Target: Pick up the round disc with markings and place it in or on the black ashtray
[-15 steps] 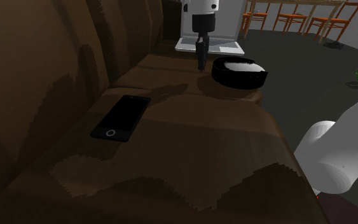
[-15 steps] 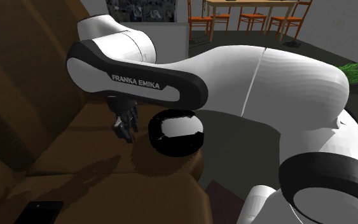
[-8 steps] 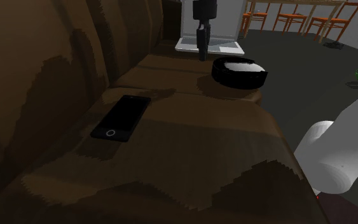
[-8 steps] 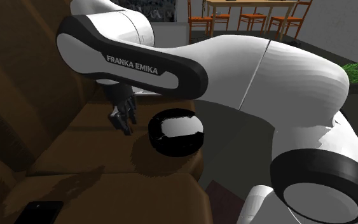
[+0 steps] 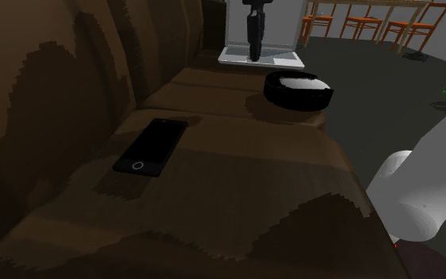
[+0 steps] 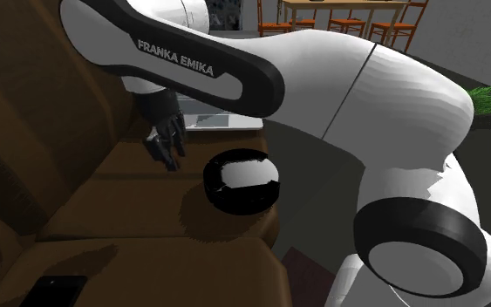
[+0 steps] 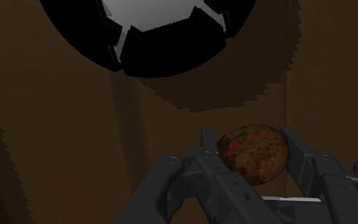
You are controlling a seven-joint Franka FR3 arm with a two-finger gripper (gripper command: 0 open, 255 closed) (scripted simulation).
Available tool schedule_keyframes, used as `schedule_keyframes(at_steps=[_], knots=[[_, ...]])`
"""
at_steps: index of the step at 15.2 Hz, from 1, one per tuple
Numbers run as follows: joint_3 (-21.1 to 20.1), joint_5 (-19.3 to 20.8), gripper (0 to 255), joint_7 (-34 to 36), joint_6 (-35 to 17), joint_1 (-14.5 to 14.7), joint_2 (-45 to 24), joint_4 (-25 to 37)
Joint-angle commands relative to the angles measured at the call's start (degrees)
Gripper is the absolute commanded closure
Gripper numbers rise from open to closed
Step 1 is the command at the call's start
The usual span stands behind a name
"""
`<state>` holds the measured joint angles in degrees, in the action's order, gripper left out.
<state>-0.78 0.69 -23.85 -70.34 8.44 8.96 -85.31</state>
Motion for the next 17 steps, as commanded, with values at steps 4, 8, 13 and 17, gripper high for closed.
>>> schedule_keyframes(at_steps=[4, 8, 13, 17], knots=[[2.9, 1.2, 255, -5.0, 0.3, -1.9, 5.1, -4.7], [6.0, 2.9, 255, -10.0, 0.1, -3.6, 9.7, -9.3], [9.4, 5.2, 255, -15.3, -0.6, -5.3, 14.0, -14.0], [9.5, 5.3, 255, -15.0, -3.8, -5.3, 15.5, -18.7]])
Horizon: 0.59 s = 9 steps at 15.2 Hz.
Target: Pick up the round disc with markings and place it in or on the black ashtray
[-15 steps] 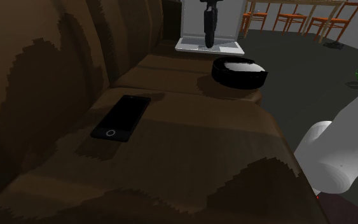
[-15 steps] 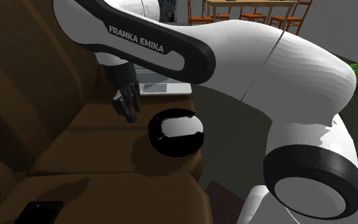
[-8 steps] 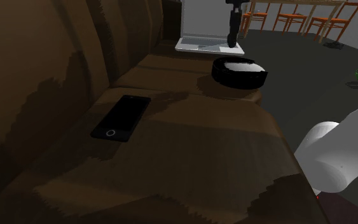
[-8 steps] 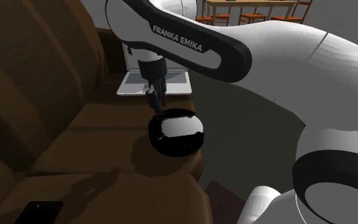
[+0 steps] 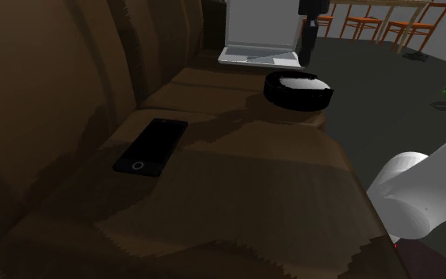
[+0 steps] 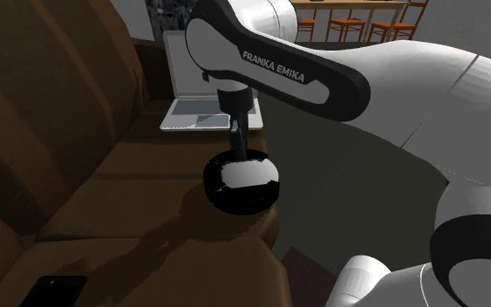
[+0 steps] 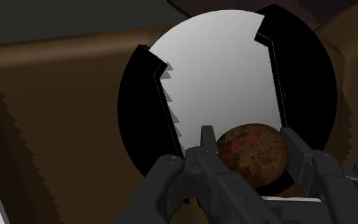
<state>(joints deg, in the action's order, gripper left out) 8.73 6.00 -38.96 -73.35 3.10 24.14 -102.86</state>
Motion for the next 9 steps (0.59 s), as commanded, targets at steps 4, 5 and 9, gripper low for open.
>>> schedule_keyframes(at_steps=[4, 5, 9], knots=[[0.0, 0.1, 255, 0.4, -3.8, -0.1, 1.7, -5.5], [0.0, 0.2, 255, 0.5, -4.6, -0.1, 2.0, -6.6], [0.1, 0.3, 255, 0.6, -6.6, -0.1, 2.8, -9.4]])
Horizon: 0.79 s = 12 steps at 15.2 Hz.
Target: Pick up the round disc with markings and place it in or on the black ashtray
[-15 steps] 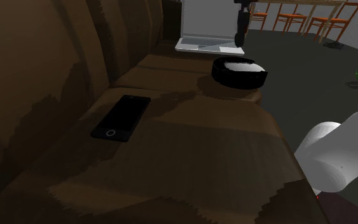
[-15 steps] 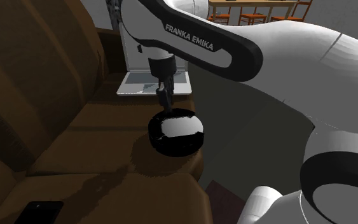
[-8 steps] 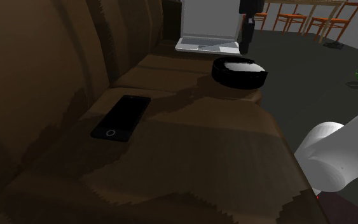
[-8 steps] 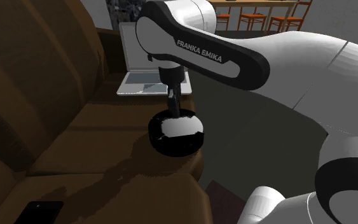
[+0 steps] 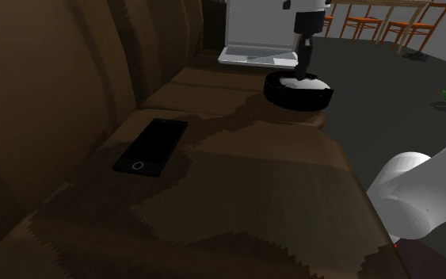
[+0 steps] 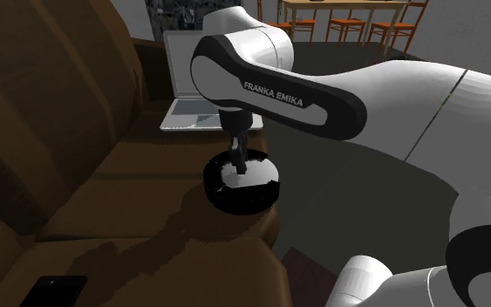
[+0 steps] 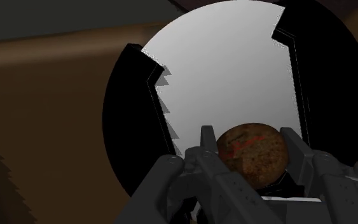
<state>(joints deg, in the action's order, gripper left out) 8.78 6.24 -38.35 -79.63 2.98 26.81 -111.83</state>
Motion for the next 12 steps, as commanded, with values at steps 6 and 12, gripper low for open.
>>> schedule_keyframes(at_steps=[6, 12], knots=[[0.0, 0.0, 255, 0.0, -0.3, 0.0, 0.1, -0.4], [0.0, 0.0, 0, 0.0, -0.3, 0.0, 0.1, -0.4]])
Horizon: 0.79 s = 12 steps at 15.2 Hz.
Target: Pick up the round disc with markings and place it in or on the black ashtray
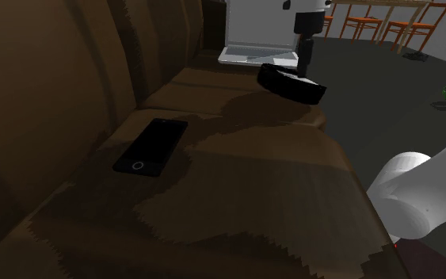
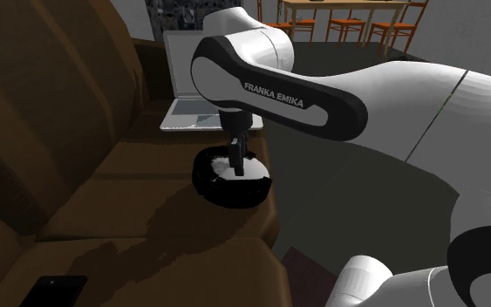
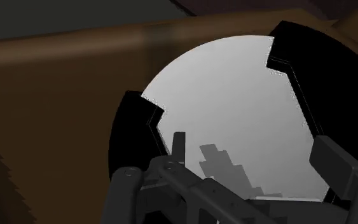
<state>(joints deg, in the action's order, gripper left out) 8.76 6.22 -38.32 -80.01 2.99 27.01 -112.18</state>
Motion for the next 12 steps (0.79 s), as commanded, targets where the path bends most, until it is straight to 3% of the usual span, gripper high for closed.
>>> schedule_keyframes(at_steps=[1, 5, 12], knots=[[0.0, 0.0, 0, 0.0, 0.0, 0.0, -0.1, -0.1], [-0.1, -0.4, 0, -0.5, 7.1, 0.2, -4.0, 10.9], [-0.1, -0.4, 0, -0.5, 7.1, 0.2, -4.0, 10.9]])
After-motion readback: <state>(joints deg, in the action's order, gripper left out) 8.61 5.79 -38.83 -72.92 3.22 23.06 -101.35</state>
